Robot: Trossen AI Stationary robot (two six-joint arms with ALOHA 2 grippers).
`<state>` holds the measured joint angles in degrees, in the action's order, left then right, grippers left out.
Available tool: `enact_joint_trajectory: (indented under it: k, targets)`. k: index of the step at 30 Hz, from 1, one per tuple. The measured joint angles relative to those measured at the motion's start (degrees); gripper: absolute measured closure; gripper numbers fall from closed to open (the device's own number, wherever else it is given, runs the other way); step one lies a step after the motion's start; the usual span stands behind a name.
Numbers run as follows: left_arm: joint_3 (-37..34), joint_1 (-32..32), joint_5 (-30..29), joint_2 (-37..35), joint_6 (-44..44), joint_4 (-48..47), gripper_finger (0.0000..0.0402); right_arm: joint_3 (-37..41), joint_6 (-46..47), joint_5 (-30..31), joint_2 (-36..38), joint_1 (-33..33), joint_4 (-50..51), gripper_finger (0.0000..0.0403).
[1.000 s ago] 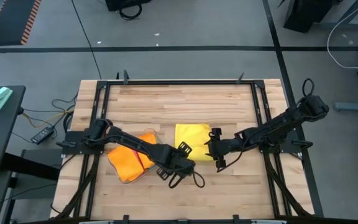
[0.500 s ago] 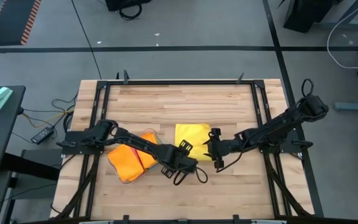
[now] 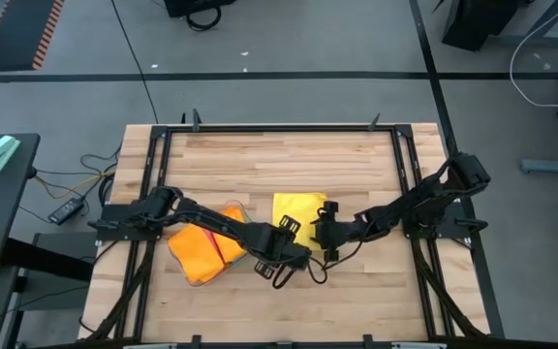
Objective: Fold microfiber towels
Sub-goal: Fold the yellow microfiber cloth
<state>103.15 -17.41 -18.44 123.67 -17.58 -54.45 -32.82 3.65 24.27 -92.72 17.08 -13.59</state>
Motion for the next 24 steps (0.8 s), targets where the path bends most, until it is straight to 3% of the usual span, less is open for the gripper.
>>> enact_joint_trajectory:
  k: [4,9,15,19,24]
  targets:
    - [-0.1,0.0,0.5,0.1,3.4,0.0,0.0208,0.0,1.5,-2.1,0.4,-0.1,5.8,0.0178]
    - [-0.2,-0.1,1.2,0.4,3.1,3.8,0.0219,-0.2,3.0,-9.0,2.9,0.1,13.5,0.0178]
    - [-0.2,-0.5,2.7,0.4,2.8,10.8,0.0225,-0.2,3.9,-16.5,4.1,3.3,15.8,0.0178]
    - [-0.2,-0.5,6.0,1.0,3.5,16.5,0.0222,-0.1,6.3,-17.0,4.0,5.9,15.6,0.0178]
    - [-0.1,-0.5,6.2,3.4,3.9,22.1,0.0225,-2.1,8.2,-12.6,6.8,7.4,20.2,0.0178]
